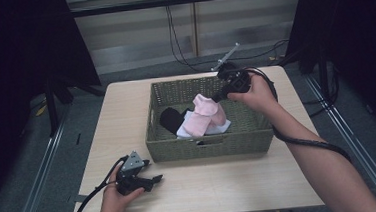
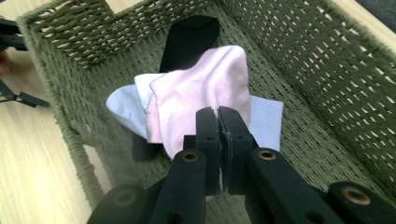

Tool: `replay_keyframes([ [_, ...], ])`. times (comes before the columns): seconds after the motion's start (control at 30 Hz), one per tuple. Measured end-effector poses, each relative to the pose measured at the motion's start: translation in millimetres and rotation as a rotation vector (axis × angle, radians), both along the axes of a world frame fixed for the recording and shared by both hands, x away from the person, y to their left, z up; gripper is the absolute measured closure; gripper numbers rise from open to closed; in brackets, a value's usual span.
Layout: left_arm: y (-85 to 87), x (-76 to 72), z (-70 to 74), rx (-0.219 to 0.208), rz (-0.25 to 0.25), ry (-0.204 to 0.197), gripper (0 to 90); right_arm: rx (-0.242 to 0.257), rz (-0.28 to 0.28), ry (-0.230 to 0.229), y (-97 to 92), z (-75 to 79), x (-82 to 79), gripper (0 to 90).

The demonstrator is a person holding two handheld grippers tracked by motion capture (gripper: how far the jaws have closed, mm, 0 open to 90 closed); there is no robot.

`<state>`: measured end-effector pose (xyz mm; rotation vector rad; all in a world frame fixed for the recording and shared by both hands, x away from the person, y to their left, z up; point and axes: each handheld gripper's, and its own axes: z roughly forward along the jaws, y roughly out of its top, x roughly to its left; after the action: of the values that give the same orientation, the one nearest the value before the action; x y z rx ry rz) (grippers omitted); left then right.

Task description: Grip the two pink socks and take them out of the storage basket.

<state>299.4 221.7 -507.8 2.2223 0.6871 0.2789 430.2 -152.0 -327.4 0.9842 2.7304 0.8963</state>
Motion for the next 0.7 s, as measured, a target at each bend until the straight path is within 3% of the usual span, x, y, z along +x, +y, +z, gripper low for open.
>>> replay_keyframes([
  [0.37,0.0,0.0,0.2,0.002,0.0,0.001,23.6,0.009,0.035,-0.008,-6.4,24.3,-10.3,87.0],
  [0.7,0.2,0.1,0.3,0.005,-0.004,0.001,23.6,0.018,0.081,-0.014,-7.9,35.9,-23.7,87.0],
])
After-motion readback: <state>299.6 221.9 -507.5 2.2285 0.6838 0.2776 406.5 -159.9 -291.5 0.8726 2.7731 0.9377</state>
